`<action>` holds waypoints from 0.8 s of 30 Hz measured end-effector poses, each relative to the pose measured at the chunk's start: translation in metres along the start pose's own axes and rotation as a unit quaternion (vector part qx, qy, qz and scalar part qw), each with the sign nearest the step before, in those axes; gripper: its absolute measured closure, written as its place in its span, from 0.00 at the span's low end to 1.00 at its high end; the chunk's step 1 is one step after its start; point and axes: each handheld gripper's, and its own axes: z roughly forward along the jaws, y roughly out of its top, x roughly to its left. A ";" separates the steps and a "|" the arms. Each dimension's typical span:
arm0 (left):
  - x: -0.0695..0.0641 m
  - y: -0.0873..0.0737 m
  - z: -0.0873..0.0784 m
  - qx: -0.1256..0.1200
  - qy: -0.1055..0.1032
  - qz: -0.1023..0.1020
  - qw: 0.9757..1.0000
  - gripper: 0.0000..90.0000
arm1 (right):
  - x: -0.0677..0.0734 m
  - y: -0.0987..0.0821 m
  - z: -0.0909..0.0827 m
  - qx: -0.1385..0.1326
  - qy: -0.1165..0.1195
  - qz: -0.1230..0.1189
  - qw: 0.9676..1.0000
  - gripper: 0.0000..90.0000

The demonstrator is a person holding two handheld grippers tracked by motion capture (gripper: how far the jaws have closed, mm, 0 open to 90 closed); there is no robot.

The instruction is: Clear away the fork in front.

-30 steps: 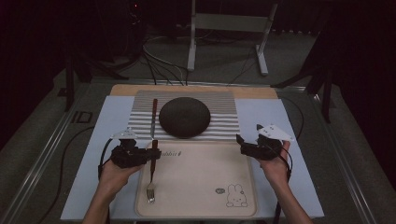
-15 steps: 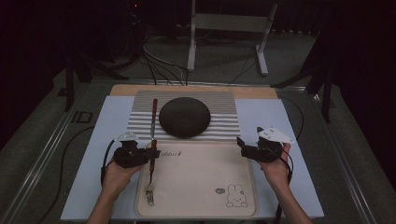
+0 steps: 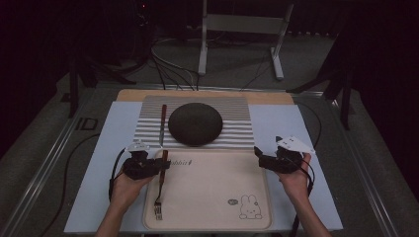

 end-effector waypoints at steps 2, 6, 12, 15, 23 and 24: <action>0.000 -0.002 0.001 0.004 0.006 -0.002 1.000 0.79 | -0.001 -0.001 0.000 0.003 -0.003 -0.002 1.000 0.14; 0.002 -0.005 0.001 0.013 0.016 -0.004 1.000 0.79 | 0.000 -0.003 0.001 0.008 -0.007 -0.007 1.000 0.14; 0.003 -0.011 0.007 0.040 0.038 0.000 0.998 0.77 | 0.001 -0.005 -0.001 0.010 -0.006 -0.006 1.000 0.14; 0.003 -0.011 0.008 0.045 0.042 0.004 0.998 0.76 | 0.002 -0.005 -0.001 0.012 -0.004 -0.010 1.000 0.14; 0.006 -0.015 0.012 0.065 0.062 0.000 0.996 0.75 | 0.003 -0.006 -0.005 0.010 -0.001 -0.008 1.000 0.13; 0.007 -0.016 0.012 0.068 0.064 0.000 0.996 0.74 | 0.002 -0.007 -0.006 0.010 -0.001 -0.008 1.000 0.13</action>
